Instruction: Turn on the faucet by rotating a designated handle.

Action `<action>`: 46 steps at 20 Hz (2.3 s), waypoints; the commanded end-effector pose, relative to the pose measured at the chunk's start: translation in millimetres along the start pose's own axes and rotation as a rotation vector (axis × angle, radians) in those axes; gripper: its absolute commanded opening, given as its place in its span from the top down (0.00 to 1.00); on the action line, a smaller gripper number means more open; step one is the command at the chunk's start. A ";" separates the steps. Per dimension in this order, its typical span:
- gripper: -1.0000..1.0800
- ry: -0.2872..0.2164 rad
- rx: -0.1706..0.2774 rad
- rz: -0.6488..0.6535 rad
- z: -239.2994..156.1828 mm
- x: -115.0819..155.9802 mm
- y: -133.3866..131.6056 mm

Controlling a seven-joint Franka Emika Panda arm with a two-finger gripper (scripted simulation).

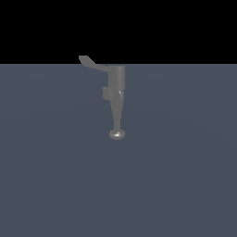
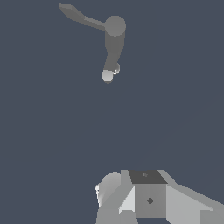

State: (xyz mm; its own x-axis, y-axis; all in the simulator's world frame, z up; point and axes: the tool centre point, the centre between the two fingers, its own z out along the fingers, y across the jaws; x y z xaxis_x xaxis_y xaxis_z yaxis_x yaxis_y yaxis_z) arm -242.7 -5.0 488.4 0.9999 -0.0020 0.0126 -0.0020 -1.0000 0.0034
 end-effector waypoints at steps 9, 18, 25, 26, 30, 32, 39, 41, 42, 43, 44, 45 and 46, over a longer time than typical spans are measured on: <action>1.00 0.010 -0.041 0.016 0.8 5.5 8.5; 1.00 0.011 -0.041 0.033 1.0 9.2 8.4; 1.00 0.011 -0.028 0.104 2.2 23.9 5.5; 1.00 0.010 -0.026 0.118 2.5 26.9 5.0; 1.00 0.009 -0.015 0.187 4.3 41.1 2.0; 1.00 0.008 -0.009 0.228 5.7 49.7 0.2; 1.00 0.001 0.012 0.390 13.1 82.9 -7.5; 1.00 -0.002 0.017 0.437 15.9 92.4 -9.9; 1.00 -0.003 0.019 0.460 17.4 97.1 -11.1; 1.00 -0.004 0.021 0.484 18.9 101.9 -12.3; 1.00 -0.006 0.023 0.507 20.5 106.6 -13.6; 1.00 -0.007 0.025 0.531 22.2 111.4 -14.9; 1.00 -0.009 0.027 0.555 24.0 116.1 -16.2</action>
State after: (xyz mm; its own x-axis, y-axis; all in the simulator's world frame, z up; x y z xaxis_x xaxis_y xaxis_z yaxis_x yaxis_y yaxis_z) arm -133.6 8.9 468.3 0.8680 -0.4965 0.0004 -0.4964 -0.8678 -0.0242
